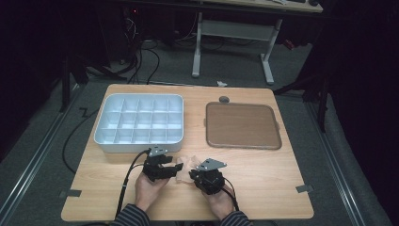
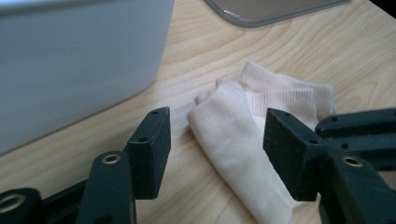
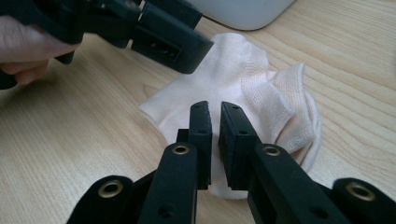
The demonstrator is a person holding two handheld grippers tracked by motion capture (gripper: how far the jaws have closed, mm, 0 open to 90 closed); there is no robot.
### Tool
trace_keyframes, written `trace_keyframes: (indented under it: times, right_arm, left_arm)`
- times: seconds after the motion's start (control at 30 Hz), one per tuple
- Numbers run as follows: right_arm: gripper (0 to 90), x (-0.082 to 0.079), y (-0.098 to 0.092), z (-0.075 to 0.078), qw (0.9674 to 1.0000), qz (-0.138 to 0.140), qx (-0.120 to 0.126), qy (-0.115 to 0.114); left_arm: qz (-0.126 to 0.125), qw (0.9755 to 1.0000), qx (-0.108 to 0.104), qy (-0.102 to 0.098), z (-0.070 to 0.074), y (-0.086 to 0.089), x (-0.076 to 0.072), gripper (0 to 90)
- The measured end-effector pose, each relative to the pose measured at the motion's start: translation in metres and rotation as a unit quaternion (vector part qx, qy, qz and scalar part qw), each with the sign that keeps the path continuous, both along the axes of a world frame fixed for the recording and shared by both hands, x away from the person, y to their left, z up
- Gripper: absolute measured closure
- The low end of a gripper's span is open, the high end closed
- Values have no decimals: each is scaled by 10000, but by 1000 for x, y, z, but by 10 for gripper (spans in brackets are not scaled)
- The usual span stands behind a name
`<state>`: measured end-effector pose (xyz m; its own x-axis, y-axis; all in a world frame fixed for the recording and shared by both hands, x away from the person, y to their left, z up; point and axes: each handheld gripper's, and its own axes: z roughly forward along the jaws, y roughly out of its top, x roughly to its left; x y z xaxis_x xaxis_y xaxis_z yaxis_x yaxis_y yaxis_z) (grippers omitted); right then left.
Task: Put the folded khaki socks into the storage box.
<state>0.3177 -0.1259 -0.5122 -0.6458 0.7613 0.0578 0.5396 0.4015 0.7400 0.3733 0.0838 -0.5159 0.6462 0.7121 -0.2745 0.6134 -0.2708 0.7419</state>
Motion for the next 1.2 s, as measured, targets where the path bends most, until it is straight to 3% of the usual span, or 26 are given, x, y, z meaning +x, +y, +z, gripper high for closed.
trace_keyframes:
  times: [0.13, 0.3, 0.47, 0.83, 0.97, 1.03, 1.2]
  right_arm:
    - [847, 2, 1, -3, 10000, -35, -36, 49]
    - [856, 2, 0, -6, 9999, -32, -100, 54]
    - [865, 2, 1, -8, 9999, 1, -166, 48]
    - [874, 1, 1, -9, 9996, 38, -265, 11]
    - [877, 2, 0, -10, 9996, 55, -270, -1]
    - [877, 1, 1, -10, 9995, 52, -320, -20]
    - [879, 1, 1, -10, 9995, 48, -323, -17]
  left_arm:
    - [64, 9998, -111, 127, -1, -1, 6, 427]
    - [104, 9996, -69, 265, -7, -3, 11, 436]
    - [165, 9994, -94, 295, -8, -4, 13, 446]
    - [183, 9993, 104, 293, -13, -9, 14, 473]
    - [144, 9994, 246, 194, -12, -13, 11, 527]
    - [68, 9992, 373, 161, -11, -16, 10, 607]
    - [4, 9989, 427, 198, -10, -19, 10, 669]
